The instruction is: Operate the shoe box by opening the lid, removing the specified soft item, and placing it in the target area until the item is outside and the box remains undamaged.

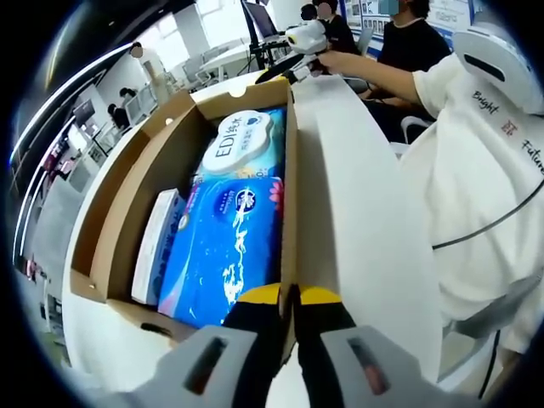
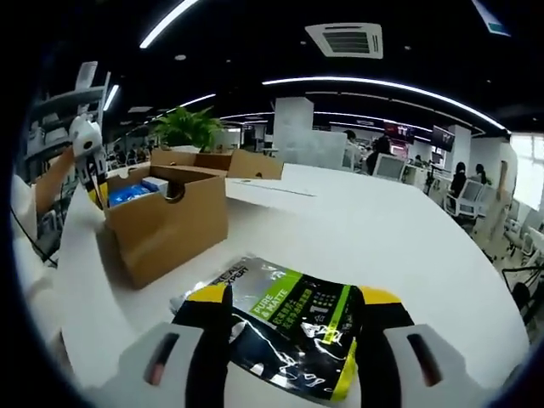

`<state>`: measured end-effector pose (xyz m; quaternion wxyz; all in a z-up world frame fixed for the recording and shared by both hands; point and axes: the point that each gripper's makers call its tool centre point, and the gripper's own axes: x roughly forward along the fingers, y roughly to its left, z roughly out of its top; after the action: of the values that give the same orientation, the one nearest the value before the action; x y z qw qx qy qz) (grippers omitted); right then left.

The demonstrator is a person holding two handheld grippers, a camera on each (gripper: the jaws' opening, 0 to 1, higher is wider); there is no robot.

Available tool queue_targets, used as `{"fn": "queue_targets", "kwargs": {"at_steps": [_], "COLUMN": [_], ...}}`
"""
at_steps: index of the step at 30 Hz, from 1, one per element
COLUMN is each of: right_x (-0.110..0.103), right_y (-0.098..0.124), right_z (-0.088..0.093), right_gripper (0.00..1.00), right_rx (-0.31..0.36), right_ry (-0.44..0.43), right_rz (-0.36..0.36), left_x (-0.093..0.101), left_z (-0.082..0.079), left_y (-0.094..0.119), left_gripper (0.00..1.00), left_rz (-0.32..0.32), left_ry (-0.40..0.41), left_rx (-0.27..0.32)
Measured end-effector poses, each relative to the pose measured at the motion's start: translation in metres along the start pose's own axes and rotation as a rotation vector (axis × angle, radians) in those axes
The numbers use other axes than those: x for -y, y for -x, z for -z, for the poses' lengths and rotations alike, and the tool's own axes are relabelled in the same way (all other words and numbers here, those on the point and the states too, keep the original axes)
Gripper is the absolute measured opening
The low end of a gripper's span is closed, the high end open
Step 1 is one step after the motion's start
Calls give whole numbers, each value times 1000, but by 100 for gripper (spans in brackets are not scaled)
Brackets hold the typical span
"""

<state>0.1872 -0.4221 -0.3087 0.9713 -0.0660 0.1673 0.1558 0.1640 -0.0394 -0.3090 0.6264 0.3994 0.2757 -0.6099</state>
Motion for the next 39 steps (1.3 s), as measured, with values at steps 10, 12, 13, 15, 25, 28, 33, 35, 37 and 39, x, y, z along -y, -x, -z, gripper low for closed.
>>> {"fn": "queue_targets", "kwargs": {"at_steps": [10,12,13,15,25,28,33,35,37,39], "right_x": [-15,-16,-16,-17,-12,-12,-12,-13,-13,-14], "right_y": [-14,-14,-14,-14,-16,-17,-17,-16,-16,-16], "right_z": [20,21,20,20,23,25,28,27,29,29], "right_gripper": [58,60,61,63,70,69,69,68,68,68], "right_rx": [-70,-70,-70,-67,-68,-69,-92,-119,-128,-130], "right_ry": [32,-3,-12,-19,-21,-54,-106,-99,-108,-109], "right_rz": [14,13,8,6,50,41,28,39,37,38], "left_x": [0,1,1,1,0,0,0,0,0,0], "left_z": [0,0,0,0,-1,-1,-1,-1,-1,-1], "left_y": [0,0,0,0,0,0,0,0,0,0], "left_gripper": [4,4,4,4,4,4,4,4,4,4], "left_rz": [-1,-4,-5,-5,-7,-8,-9,-9,-9,-9], "left_ry": [-1,-4,-4,-4,-6,-8,-8,-9,-8,-8], "left_rx": [3,4,5,8,13,17,17,17,18,18]}}
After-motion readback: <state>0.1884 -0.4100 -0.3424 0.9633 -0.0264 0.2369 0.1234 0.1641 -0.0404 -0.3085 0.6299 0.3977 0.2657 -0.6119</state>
